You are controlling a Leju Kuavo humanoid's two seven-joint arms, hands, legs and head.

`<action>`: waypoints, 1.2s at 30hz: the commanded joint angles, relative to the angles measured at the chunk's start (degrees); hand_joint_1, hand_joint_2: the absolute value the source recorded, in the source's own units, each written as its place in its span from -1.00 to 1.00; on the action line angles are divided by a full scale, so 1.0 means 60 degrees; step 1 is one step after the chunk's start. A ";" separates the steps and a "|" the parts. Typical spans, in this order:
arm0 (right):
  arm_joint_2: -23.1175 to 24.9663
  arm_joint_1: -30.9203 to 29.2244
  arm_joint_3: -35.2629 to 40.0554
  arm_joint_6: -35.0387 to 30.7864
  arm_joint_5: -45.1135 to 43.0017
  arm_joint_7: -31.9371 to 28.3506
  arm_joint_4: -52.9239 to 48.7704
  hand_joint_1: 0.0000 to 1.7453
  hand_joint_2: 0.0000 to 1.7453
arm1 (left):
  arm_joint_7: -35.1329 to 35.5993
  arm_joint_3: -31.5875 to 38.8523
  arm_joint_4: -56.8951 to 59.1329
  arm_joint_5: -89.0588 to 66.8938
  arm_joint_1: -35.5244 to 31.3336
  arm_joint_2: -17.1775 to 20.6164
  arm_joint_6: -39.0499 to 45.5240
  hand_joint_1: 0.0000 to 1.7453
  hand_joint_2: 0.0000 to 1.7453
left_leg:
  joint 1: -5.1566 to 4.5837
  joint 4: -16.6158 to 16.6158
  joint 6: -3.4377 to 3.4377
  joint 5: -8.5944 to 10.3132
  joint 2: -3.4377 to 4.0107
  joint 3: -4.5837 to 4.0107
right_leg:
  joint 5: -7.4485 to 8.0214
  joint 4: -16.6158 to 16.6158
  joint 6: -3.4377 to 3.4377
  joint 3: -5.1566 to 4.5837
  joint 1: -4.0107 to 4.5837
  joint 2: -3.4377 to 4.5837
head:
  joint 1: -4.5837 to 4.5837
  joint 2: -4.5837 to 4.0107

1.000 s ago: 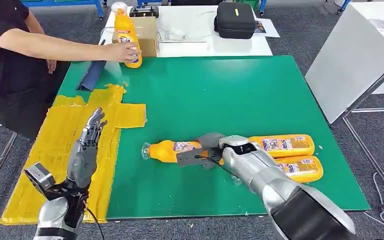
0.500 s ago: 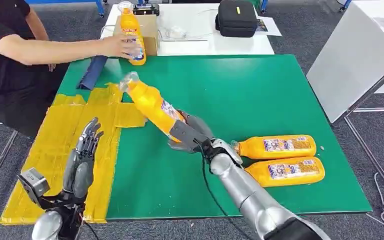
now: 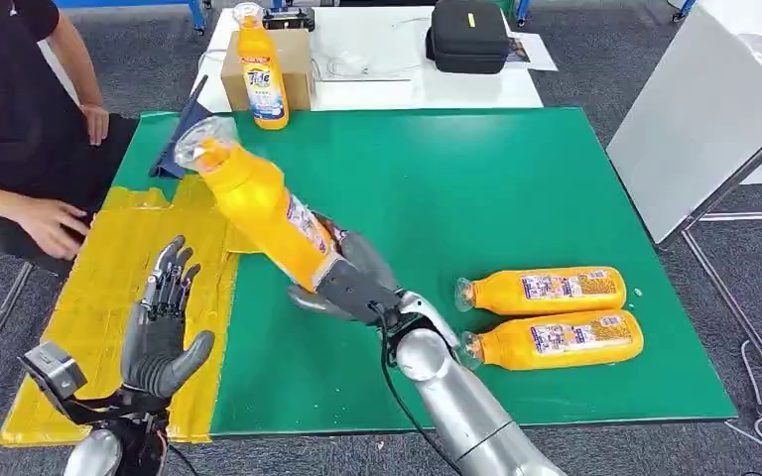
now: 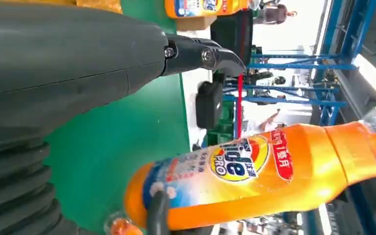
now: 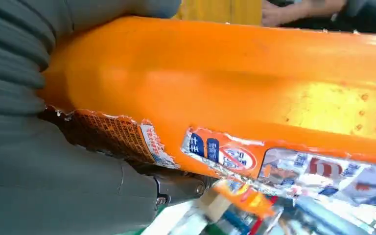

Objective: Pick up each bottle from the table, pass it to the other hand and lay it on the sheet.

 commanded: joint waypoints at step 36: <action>0.0268 -0.0262 0.4144 0.0110 0.0580 -0.0186 0.1972 1.00 1.00 | 0.1334 0.0035 0.0150 0.4269 0.0696 0.0160 -0.2156 -0.84 1.00 | 0.0002 -0.0015 0.0000 -0.0012 0.0022 0.0027 | -0.0005 -0.0017 -0.0019 0.0018 0.0006 0.0010 | 0.0000 0.0000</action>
